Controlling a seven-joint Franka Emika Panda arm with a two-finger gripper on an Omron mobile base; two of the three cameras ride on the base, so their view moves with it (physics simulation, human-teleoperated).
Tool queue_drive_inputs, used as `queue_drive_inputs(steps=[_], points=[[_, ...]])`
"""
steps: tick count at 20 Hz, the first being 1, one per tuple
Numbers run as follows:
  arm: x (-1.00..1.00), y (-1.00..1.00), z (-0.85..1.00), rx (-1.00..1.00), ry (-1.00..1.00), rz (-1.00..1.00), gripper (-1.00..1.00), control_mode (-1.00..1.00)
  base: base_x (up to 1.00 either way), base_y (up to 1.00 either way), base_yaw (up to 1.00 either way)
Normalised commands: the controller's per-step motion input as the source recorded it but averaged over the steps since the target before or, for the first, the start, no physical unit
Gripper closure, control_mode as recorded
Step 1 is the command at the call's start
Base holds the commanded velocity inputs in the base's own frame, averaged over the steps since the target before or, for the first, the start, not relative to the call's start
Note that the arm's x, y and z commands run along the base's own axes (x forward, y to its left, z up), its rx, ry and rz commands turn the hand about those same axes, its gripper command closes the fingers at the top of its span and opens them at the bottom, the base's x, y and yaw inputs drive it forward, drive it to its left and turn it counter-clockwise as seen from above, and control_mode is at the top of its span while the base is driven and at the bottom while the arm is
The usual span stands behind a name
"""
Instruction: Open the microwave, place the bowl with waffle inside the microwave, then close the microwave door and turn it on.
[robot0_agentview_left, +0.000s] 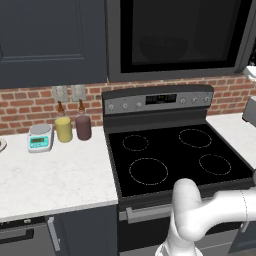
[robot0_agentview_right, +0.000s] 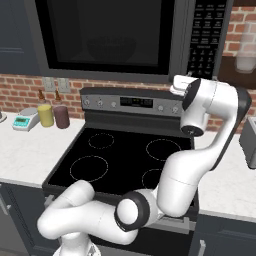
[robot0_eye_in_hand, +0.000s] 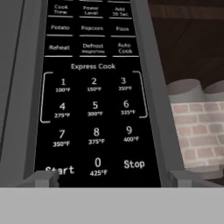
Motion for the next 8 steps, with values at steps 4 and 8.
queue_drive_inputs(steps=[4,8], points=[[0.0,-0.19,0.13,0.0,0.1,0.0,-1.0,-1.0,0.0,0.0,0.0],[0.0,-0.16,0.21,0.0,0.1,0.0,-1.0,-1.0,0.0,0.0,0.0]])
